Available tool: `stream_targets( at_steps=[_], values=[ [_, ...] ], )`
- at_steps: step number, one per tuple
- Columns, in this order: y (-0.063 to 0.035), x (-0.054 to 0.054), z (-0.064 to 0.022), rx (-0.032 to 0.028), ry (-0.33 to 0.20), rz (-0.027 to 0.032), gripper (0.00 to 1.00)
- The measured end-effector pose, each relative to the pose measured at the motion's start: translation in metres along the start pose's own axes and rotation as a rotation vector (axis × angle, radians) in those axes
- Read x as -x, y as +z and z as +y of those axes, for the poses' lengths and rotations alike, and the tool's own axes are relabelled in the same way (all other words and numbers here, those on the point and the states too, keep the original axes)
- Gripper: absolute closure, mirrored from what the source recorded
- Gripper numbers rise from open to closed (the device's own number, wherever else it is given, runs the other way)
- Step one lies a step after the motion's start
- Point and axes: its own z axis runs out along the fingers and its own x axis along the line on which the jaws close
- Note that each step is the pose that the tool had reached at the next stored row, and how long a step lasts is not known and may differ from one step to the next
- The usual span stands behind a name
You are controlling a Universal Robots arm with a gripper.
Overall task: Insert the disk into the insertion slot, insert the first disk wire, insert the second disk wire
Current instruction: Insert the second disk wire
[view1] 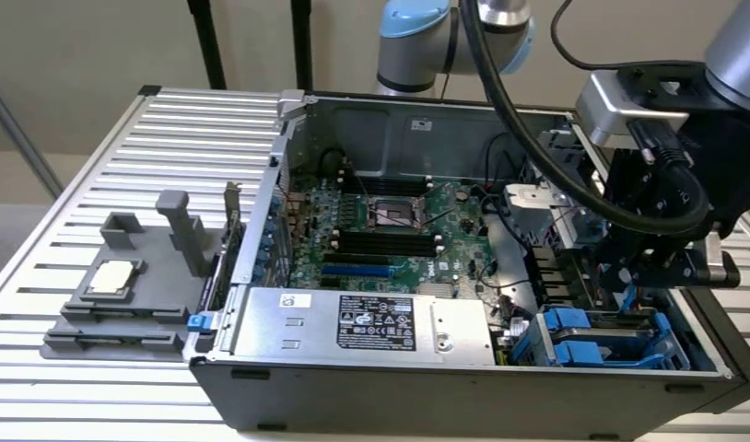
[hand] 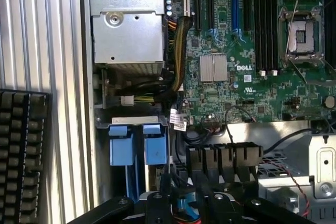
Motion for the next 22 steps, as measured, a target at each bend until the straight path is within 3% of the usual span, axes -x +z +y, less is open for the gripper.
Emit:
stream_targets(
  at_steps=[4,7,12,13,16,22],
  values=[
    [0.0022,0.0031,-0.0015,-0.0019,-0.001,0.0299,0.67],
    [0.0042,0.0056,-0.0026,-0.0026,-0.001,0.0408,0.67],
    [0.0059,0.0078,-0.0028,-0.003,-0.002,0.0462,0.69],
    [0.006,0.0078,-0.0028,-0.003,-0.002,0.0466,0.69],
    [0.006,0.0079,-0.0031,-0.0031,-0.002,0.0474,0.82],
    [0.0069,0.0078,-0.0031,-0.0031,-0.002,0.0473,0.84]
  ],
)
